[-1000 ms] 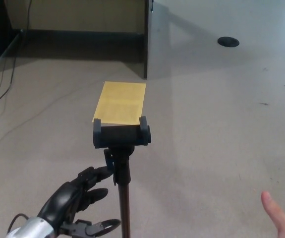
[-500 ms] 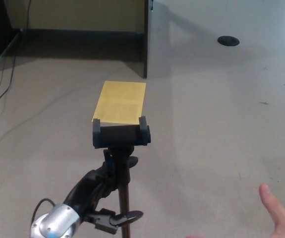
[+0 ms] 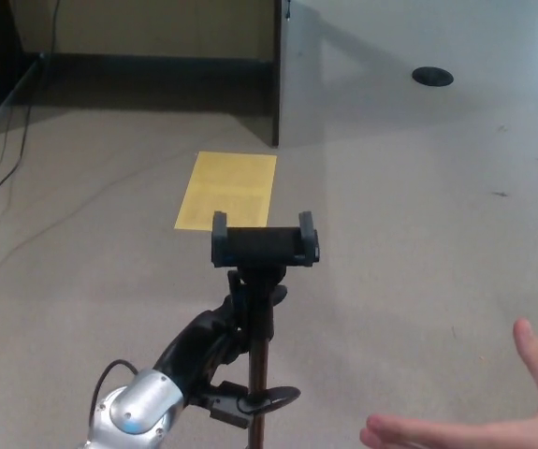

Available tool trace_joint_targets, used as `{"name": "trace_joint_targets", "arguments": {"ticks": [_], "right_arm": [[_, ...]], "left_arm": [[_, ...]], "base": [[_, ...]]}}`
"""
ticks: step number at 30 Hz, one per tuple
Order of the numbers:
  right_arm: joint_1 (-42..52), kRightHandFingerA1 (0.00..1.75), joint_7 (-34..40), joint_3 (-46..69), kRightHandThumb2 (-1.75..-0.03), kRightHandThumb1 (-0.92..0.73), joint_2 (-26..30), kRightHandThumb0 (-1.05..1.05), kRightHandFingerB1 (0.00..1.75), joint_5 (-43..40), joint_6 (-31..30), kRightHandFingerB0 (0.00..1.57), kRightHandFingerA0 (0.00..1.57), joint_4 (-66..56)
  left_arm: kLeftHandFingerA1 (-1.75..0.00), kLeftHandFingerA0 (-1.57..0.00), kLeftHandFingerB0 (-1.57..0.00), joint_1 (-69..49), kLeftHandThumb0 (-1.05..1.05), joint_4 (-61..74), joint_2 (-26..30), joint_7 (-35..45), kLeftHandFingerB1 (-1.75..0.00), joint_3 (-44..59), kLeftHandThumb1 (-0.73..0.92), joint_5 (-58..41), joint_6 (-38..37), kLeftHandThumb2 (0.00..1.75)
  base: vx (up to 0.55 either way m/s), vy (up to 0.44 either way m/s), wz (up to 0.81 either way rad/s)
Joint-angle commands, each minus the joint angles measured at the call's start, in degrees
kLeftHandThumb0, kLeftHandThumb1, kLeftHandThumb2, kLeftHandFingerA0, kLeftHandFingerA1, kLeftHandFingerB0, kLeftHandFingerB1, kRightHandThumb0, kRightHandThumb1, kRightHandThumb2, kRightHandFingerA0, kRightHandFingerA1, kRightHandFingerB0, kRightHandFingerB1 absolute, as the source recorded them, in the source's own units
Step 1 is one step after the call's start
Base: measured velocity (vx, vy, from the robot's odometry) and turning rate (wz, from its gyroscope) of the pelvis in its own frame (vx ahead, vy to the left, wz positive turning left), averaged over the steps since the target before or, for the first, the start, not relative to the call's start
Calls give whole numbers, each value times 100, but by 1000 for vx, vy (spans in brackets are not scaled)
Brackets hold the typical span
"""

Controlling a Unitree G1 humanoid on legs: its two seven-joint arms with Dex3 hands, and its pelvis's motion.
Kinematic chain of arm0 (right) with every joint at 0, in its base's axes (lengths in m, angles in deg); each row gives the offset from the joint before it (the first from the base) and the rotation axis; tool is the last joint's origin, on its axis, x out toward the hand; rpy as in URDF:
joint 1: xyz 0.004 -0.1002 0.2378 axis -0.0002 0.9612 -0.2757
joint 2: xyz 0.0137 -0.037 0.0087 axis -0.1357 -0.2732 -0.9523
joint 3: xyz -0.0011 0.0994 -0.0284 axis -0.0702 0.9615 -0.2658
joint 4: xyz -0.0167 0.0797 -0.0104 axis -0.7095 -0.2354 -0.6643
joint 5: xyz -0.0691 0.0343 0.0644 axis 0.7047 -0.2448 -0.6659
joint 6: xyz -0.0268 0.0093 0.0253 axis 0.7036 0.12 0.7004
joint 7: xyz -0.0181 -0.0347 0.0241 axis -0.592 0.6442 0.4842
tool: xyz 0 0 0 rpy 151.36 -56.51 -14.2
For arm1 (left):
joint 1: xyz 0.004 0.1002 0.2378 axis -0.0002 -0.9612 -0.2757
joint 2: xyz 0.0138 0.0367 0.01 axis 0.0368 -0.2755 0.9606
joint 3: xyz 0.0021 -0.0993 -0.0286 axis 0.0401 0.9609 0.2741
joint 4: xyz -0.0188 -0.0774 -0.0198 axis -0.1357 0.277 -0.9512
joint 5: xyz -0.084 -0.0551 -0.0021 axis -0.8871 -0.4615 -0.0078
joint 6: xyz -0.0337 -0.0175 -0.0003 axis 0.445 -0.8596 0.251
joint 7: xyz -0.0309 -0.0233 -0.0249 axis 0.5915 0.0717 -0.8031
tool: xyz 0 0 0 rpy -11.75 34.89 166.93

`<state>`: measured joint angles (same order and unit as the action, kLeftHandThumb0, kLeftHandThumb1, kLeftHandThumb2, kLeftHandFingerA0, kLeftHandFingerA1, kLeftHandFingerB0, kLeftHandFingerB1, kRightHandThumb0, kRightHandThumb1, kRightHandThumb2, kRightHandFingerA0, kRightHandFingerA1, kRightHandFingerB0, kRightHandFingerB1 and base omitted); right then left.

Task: There is a tripod standing in front of the robot and the robot extends its left arm to grab it. It lifts the tripod and passes it to a person.

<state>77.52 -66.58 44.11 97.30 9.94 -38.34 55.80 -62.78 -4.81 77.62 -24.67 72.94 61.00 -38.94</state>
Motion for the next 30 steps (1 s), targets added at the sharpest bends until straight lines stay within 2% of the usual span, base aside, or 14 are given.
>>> {"name": "trace_joint_targets", "arguments": {"ticks": [1,7,8,13,14,15,16,17,18,19,24,27,30], "right_arm": [[-27,49,-27,51,-86,-54,9,-55,50,-67,143,40,36,70],[-107,47,10,2,-86,-52,-17,-53,50,5,-32,41,31,62],[-100,47,7,-9,-85,-52,-8,-52,50,18,-36,40,30,31],[-44,47,64,-36,-85,-51,23,-48,50,64,41,40,30,-107],[-42,48,15,-5,-84,-51,12,-48,49,15,45,38,32,-112],[-46,48,6,9,-84,-52,2,-48,49,-1,8,38,34,-123],[-56,47,9,10,-84,-51,0,-47,49,4,-28,39,32,-135],[-60,47,11,7,-84,-51,3,-47,49,11,-34,39,32,-148],[-62,48,8,7,-83,-51,4,-46,49,13,-30,39,33,-173],[-62,48,3,12,-84,-51,2,-47,49,9,-30,39,33,-194],[-70,51,-70,52,-85,-52,-1,-47,48,-46,-5,36,39,-197],[-108,47,-78,25,-85,-52,-4,-50,50,-4,-103,40,31,-158],[-151,47,-78,15,-85,-52,-7,-51,50,13,-123,40,31,-120]], "left_arm": [[-47,-6,0,155,-25,-173,-65,76,-48,73,28,-54,219,83],[-48,-5,0,265,-25,-415,-71,-13,-48,144,31,23,210,84],[-43,-18,-5,332,-42,-520,-55,-4,-20,183,37,8,191,65],[-42,-15,-5,633,-41,-944,19,-191,-19,280,39,87,46,65],[-35,-16,-3,715,-34,-1077,17,-210,-21,346,45,42,-10,55],[-40,-12,-7,783,-41,-1166,24,-226,-18,381,39,37,-26,64],[-34,-15,-2,877,-37,-1291,35,-256,-24,414,47,50,-69,54],[-34,-13,-4,941,-36,-1379,39,-293,-22,438,46,65,-110,55],[-40,-12,-6,1038,-45,-1505,58,-393,-21,445,38,132,-174,65],[-48,-3,0,1137,-26,-1606,79,-513,-48,435,31,210,-212,85],[-48,-3,0,1450,-26,-1917,56,-666,-48,483,31,208,-260,85],[-48,-3,0,1572,-25,-2020,-11,-628,-49,560,31,106,-336,84],[-48,-3,0,1647,-25,-2094,-66,-714,-48,584,30,128,-363,84]], "base": [[0,0,0],[0,0,0],[0,0,0],[0,0,0],[0,0,0],[0,0,0],[0,0,0],[0,0,0],[0,0,0],[0,0,0],[0,0,0],[0,0,0],[0,0,0]]}}
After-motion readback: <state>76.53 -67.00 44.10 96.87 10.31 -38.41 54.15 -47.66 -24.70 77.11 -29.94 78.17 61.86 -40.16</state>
